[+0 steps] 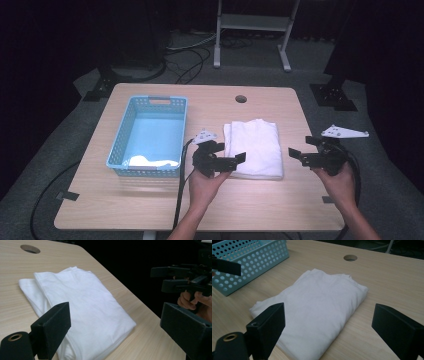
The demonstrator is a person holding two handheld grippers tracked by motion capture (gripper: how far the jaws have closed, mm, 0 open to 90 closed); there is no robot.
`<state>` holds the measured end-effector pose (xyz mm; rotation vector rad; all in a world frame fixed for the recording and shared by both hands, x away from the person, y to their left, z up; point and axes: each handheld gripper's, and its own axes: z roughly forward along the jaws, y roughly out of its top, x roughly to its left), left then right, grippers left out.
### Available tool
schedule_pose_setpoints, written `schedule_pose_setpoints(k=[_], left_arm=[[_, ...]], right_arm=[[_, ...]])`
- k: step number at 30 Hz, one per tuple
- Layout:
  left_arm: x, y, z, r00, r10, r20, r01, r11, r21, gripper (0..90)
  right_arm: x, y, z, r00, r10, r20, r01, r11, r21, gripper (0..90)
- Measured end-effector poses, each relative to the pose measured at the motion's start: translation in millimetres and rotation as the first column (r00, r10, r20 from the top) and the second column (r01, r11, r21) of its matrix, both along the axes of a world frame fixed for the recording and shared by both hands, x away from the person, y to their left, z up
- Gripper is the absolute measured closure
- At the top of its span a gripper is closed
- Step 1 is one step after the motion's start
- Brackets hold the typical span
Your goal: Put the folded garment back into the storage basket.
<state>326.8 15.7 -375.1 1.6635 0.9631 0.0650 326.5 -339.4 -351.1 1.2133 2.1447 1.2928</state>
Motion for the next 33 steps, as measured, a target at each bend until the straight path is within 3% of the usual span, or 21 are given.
schedule_pose_setpoints(k=[16,23,33], left_arm=[[26.0,-1.9,3.4,0.9936,0.0,-0.113,0.001,1.0,0.005,9.4],[34.5,-5.2,5.1,0.9909,0.002,-0.135,0.002,0.9995,0.033,9.4],[45.5,-10.9,10.5,0.9859,0.005,-0.168,0.002,0.9992,0.041,9.4]], right_arm=[[23.2,3.0,9.0,0.996,0.013,-0.089,-0.012,0.9999,0.011,11.5],[33.3,11.0,10.6,0.9928,0.027,-0.117,-0.026,0.9996,0.004,11.6],[47.5,15.2,14.2,0.986,0.027,-0.165,-0.026,0.9996,0.009,11.5]])
